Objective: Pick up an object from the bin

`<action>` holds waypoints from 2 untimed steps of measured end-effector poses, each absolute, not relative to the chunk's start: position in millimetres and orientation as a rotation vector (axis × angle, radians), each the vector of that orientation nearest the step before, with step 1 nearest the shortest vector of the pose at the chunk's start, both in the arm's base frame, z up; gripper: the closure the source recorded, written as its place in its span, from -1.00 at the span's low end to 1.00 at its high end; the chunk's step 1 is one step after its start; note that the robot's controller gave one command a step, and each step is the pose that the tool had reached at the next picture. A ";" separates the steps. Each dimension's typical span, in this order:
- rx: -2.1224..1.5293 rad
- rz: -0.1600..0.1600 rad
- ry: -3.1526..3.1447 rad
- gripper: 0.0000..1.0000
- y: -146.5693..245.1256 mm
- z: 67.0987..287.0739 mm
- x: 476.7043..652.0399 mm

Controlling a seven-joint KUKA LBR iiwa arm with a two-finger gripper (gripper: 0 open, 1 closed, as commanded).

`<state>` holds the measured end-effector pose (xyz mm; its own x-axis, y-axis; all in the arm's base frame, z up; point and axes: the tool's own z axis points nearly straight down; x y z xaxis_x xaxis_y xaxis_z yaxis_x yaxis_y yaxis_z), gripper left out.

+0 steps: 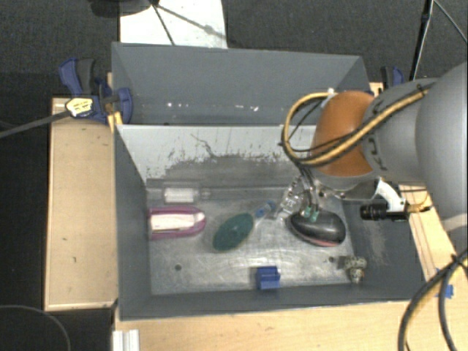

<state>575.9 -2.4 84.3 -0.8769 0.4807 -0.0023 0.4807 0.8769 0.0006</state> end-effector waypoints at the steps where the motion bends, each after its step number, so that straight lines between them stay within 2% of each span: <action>1: 0.776 0.000 3.042 -1.00 -2.4 84.3 575.9; 2: 0.780 0.004 3.038 -1.00 29.2 85.1 587.5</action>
Offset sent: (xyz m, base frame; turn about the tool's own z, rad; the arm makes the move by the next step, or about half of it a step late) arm 0.0000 0.0000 0.0000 0.0000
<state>587.5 29.2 85.1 -0.8764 0.4815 -0.0041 0.4815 0.8764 0.0036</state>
